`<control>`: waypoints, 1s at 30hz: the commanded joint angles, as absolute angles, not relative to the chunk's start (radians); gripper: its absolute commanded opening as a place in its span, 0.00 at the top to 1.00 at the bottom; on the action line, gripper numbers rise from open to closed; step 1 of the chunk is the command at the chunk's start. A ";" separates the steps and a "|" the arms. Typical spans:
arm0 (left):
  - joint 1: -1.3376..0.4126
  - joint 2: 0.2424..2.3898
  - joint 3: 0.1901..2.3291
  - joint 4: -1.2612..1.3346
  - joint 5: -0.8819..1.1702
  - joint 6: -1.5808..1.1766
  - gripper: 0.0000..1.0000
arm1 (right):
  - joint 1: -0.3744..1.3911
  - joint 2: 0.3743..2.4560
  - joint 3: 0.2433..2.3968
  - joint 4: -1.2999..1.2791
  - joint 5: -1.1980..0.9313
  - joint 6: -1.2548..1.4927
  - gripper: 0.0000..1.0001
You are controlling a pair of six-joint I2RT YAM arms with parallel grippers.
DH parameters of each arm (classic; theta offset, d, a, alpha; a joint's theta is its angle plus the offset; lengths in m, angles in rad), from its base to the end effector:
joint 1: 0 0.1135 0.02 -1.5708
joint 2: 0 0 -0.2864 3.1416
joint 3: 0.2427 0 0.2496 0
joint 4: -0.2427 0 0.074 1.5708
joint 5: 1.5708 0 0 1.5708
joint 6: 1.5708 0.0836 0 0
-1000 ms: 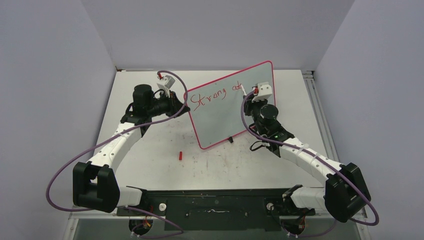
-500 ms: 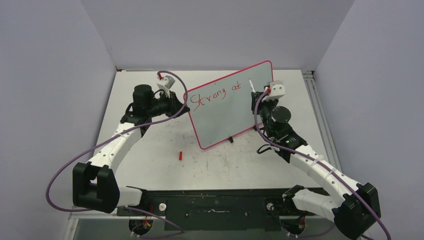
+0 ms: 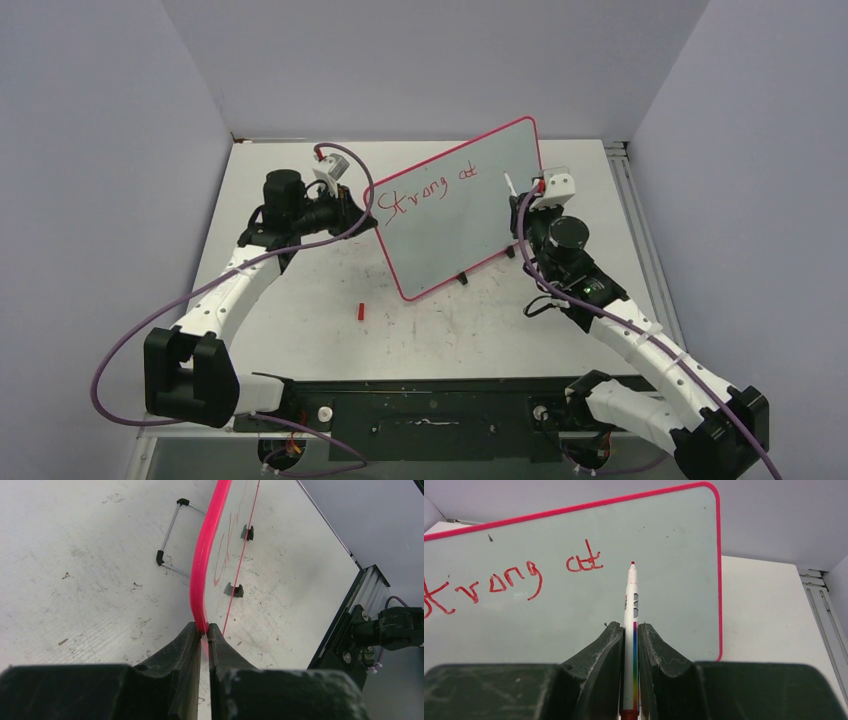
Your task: Write a sentence on the whiteboard
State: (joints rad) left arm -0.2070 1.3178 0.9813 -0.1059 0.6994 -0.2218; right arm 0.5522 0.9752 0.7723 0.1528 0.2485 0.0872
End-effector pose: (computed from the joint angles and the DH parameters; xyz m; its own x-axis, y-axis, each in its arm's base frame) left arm 0.3036 -0.1187 0.3083 -0.5686 -0.0526 -0.8210 0.6167 0.6333 -0.4677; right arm 0.2352 0.1208 0.3528 -0.0685 0.0569 -0.9960 -0.2945 0.9527 0.0747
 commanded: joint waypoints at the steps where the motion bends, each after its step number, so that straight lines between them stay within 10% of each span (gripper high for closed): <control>1: -0.184 1.310 1.044 -0.155 0.757 -0.187 1.00 | 0.522 0.966 0.816 0.130 0.196 0.089 0.95; 30: -0.176 1.308 1.051 -0.196 0.767 -0.155 1.00 | 0.319 1.155 0.858 0.325 -0.149 0.141 0.95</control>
State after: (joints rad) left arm -0.1867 1.3243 1.0107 -0.2016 0.7483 -0.1715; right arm 0.3195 1.1389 0.7834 0.2165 -0.1265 0.1463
